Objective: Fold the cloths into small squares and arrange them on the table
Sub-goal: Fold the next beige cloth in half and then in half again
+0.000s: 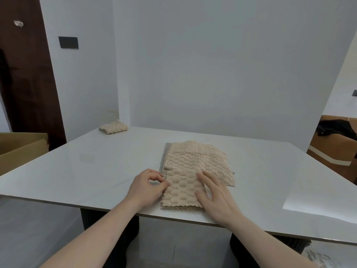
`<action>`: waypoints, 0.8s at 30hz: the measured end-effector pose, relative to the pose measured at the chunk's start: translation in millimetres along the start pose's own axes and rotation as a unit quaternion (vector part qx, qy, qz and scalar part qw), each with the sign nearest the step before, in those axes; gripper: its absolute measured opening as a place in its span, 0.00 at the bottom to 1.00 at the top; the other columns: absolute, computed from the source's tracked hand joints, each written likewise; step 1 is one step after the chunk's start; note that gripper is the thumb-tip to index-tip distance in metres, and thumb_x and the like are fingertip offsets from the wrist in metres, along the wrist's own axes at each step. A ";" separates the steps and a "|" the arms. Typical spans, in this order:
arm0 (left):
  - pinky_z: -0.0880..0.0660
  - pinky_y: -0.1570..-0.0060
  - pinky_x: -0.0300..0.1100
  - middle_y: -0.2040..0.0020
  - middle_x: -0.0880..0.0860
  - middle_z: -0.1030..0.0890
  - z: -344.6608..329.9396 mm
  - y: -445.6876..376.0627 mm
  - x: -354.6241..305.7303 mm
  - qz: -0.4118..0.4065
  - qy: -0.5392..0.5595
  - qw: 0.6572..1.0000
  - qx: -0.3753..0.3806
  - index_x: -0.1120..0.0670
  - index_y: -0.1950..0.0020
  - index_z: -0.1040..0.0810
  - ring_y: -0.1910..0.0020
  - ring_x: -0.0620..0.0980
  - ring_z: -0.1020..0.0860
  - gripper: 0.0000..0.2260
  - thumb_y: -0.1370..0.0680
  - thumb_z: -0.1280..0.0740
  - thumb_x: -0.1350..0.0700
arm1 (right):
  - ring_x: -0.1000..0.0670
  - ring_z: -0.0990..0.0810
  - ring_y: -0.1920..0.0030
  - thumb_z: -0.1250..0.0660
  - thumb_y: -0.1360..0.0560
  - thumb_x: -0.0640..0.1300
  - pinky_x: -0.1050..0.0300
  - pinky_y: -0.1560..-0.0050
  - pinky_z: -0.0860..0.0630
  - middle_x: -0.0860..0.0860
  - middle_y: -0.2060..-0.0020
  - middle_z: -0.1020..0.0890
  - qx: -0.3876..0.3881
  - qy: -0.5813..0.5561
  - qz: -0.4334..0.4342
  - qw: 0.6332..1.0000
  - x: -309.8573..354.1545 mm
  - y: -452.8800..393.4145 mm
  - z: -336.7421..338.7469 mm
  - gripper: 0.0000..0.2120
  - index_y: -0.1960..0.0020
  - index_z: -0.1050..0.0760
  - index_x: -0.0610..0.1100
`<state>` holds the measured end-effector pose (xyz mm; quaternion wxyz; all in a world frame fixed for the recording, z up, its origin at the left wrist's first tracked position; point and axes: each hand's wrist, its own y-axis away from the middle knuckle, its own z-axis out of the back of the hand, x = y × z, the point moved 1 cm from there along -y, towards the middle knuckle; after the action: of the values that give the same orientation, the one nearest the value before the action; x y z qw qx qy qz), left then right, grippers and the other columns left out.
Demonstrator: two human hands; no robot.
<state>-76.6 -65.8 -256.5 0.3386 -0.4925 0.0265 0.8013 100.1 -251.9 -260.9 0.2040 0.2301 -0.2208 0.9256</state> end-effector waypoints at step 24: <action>0.41 0.27 0.49 0.26 0.43 0.31 -10.9 -2.3 5.5 -0.031 -0.291 0.952 0.091 0.42 0.28 0.32 0.26 0.48 0.36 0.22 0.20 0.46 0.36 | 0.51 0.43 0.22 0.49 0.20 0.63 0.49 0.22 0.47 0.57 0.22 0.37 0.074 0.115 -0.044 0.990 2.9 -1.7 -2.4 0.30 0.19 0.44 0.61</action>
<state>-68.5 -65.3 -265.9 0.4002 -0.2052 -0.0158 0.8930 97.7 -248.5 -260.7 0.2506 0.1464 -0.1166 0.9498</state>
